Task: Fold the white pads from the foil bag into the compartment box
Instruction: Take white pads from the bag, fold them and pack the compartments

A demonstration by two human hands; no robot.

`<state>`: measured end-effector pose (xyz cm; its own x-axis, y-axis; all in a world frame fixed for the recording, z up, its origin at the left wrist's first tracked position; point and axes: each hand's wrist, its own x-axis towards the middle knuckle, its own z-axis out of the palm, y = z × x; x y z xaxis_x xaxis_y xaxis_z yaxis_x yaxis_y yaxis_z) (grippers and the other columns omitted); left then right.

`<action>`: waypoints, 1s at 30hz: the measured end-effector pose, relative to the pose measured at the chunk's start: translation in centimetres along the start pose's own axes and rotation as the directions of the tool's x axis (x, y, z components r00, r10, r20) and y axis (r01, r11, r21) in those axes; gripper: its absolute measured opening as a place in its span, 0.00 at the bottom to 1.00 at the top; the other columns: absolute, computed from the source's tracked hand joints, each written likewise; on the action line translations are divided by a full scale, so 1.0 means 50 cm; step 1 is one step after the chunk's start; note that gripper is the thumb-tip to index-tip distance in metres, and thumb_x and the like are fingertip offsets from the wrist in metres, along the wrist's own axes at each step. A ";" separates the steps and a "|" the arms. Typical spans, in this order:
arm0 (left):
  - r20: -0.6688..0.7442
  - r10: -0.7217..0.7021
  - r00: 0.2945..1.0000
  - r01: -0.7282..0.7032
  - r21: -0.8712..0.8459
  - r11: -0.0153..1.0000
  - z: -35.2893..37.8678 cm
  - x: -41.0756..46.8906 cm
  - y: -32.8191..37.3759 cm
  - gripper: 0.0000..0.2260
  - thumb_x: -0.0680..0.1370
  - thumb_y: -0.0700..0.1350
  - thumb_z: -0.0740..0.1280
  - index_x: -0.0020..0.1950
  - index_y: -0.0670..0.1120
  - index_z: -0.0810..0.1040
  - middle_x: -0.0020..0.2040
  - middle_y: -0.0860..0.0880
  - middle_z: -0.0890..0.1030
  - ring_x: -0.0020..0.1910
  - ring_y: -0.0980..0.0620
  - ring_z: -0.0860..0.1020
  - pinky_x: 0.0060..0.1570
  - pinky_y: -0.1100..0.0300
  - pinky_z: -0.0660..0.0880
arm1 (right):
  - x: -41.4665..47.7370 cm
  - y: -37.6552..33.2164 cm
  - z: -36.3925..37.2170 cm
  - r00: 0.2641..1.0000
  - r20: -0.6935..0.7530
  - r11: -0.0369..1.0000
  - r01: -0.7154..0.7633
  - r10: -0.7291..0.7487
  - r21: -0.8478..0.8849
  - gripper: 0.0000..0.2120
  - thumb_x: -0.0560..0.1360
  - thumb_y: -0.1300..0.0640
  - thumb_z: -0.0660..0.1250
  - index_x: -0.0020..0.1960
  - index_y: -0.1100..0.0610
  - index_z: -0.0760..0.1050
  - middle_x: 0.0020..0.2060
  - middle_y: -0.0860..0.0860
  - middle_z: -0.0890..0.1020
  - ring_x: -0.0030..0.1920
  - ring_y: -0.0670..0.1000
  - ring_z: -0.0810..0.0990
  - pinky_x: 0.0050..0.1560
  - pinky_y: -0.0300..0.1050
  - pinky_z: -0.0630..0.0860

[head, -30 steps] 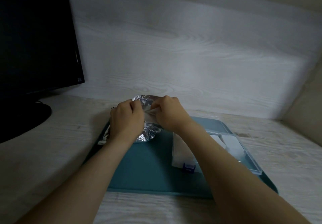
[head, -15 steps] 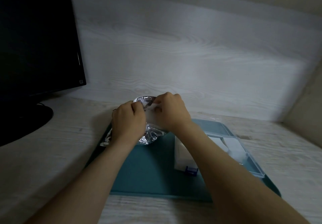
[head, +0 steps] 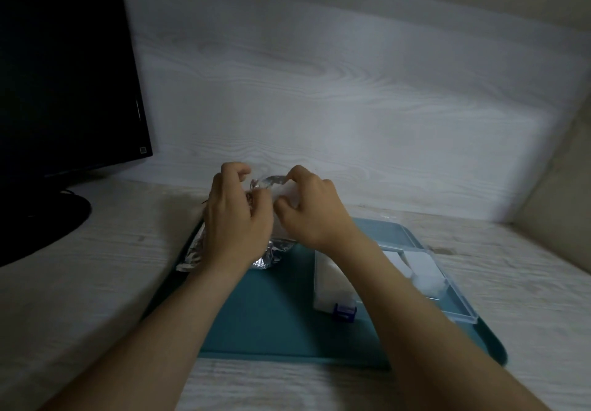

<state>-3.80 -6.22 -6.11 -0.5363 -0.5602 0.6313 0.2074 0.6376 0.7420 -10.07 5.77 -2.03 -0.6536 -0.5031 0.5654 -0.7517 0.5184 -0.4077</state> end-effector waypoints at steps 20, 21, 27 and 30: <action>0.178 0.294 0.939 -0.332 0.246 0.911 0.005 -0.004 -0.009 0.13 0.79 0.42 0.68 0.64 0.49 0.79 0.69 0.47 0.72 0.54 0.43 0.79 0.59 0.40 0.78 | -0.016 0.045 -0.015 0.977 -0.016 0.822 -0.170 0.213 0.544 0.09 0.72 0.56 0.66 0.52 0.50 0.77 0.45 0.61 0.84 0.48 0.66 0.85 0.43 0.69 0.83; 0.173 0.296 0.939 -0.333 0.252 0.909 0.006 -0.003 -0.012 0.14 0.79 0.42 0.69 0.64 0.48 0.79 0.68 0.47 0.73 0.54 0.43 0.79 0.58 0.40 0.78 | -0.017 0.044 -0.017 0.975 -0.039 0.823 -0.163 0.219 0.544 0.10 0.72 0.56 0.67 0.52 0.50 0.77 0.45 0.59 0.85 0.47 0.64 0.85 0.43 0.68 0.84; 0.175 0.307 0.935 -0.343 0.242 0.908 0.004 0.000 -0.012 0.16 0.75 0.42 0.75 0.61 0.51 0.78 0.66 0.48 0.73 0.53 0.44 0.80 0.54 0.42 0.79 | -0.025 0.049 -0.028 0.971 0.105 0.798 -0.236 0.214 0.555 0.14 0.72 0.68 0.74 0.54 0.56 0.80 0.45 0.61 0.86 0.45 0.67 0.86 0.44 0.69 0.84; 0.199 0.293 0.935 -0.336 0.235 0.912 0.003 -0.007 -0.004 0.20 0.71 0.41 0.77 0.61 0.52 0.79 0.66 0.49 0.72 0.53 0.46 0.79 0.53 0.45 0.79 | -0.029 0.044 -0.031 0.966 0.116 0.781 -0.254 0.230 0.570 0.14 0.70 0.72 0.72 0.51 0.58 0.82 0.45 0.61 0.86 0.47 0.66 0.86 0.43 0.69 0.84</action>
<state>-3.80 -6.07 -6.52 -0.6036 -0.2316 0.7629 0.1775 0.8938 0.4118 -10.66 8.70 -2.64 -0.8148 -0.4467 0.3696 -0.4712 0.1387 -0.8711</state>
